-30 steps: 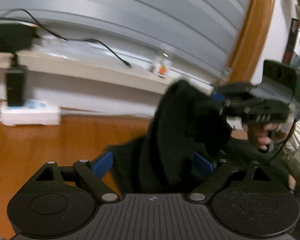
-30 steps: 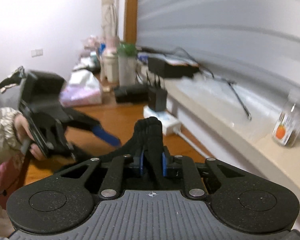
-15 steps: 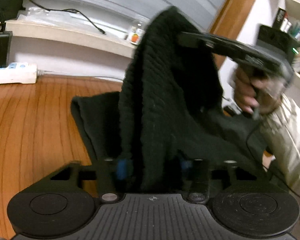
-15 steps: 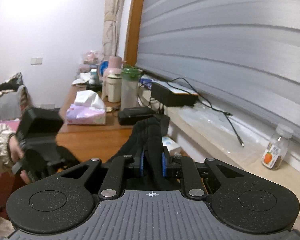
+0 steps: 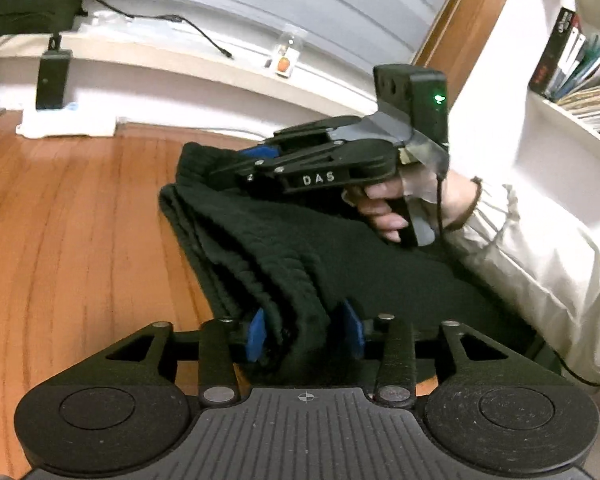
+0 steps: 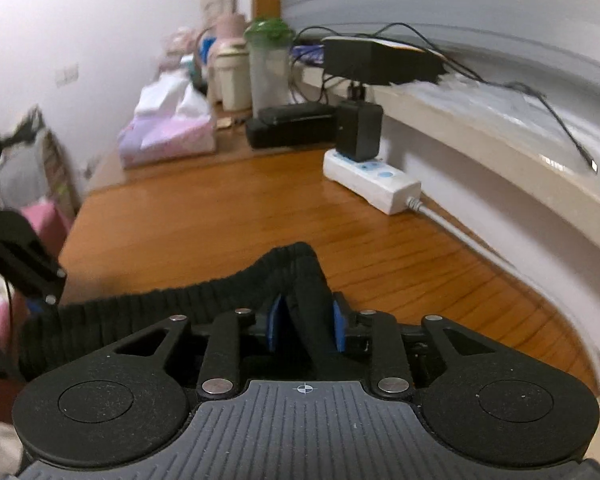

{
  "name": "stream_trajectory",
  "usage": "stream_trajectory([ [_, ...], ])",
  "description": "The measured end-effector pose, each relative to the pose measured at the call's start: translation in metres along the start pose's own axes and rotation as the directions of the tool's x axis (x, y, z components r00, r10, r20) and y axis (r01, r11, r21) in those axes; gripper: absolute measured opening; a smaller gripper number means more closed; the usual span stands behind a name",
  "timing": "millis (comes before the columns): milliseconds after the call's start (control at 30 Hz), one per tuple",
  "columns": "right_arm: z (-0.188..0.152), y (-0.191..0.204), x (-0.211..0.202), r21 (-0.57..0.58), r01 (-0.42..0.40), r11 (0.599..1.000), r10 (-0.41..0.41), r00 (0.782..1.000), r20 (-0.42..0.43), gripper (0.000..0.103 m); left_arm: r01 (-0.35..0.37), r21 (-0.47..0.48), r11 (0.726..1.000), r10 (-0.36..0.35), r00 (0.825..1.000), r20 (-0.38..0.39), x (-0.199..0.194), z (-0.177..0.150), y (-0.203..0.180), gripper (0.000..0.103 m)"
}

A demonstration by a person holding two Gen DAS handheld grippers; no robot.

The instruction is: Fold clothes

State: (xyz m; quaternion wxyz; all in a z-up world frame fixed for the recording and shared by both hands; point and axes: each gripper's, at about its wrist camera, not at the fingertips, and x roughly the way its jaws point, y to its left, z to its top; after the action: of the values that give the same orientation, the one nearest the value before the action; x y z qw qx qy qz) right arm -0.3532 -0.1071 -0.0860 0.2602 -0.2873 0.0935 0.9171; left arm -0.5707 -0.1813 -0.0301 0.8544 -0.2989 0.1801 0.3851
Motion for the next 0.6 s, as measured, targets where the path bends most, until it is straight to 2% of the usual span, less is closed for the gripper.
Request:
stream_trajectory([
  [133,0.000,0.002,0.000,-0.009,0.025,1.000,-0.024,1.000,0.016,0.029,-0.047,0.004,0.999,0.047,0.999,0.023,-0.006,0.007,-0.001,0.058],
  [267,0.003,0.004,-0.006,-0.007,0.081,0.997,-0.081,0.996,0.022,0.046,-0.096,0.008,0.995,0.095,0.994,0.047,-0.013,0.013,-0.003,0.062],
  [367,0.004,0.003,-0.031,-0.003,0.133,0.991,-0.133,0.990,0.052,0.055,-0.175,0.017,0.984,0.173,0.981,0.090,-0.016,0.024,-0.005,0.072],
  [467,-0.001,0.002,-0.063,-0.010,0.180,0.984,-0.179,0.982,0.064,0.057,-0.217,0.006,0.976,0.214,0.966,0.147,-0.020,0.037,-0.008,0.077],
  [567,-0.017,-0.003,-0.099,-0.007,0.228,0.974,-0.227,0.972,0.054,0.058,-0.236,0.036,0.971,0.225,0.955,0.191,-0.008,0.056,-0.020,0.083],
  [600,-0.024,-0.005,-0.111,-0.002,0.241,0.971,-0.240,0.969,0.053,0.058,-0.224,0.048,0.973,0.211,0.959,0.190,0.000,0.063,-0.025,0.084],
])
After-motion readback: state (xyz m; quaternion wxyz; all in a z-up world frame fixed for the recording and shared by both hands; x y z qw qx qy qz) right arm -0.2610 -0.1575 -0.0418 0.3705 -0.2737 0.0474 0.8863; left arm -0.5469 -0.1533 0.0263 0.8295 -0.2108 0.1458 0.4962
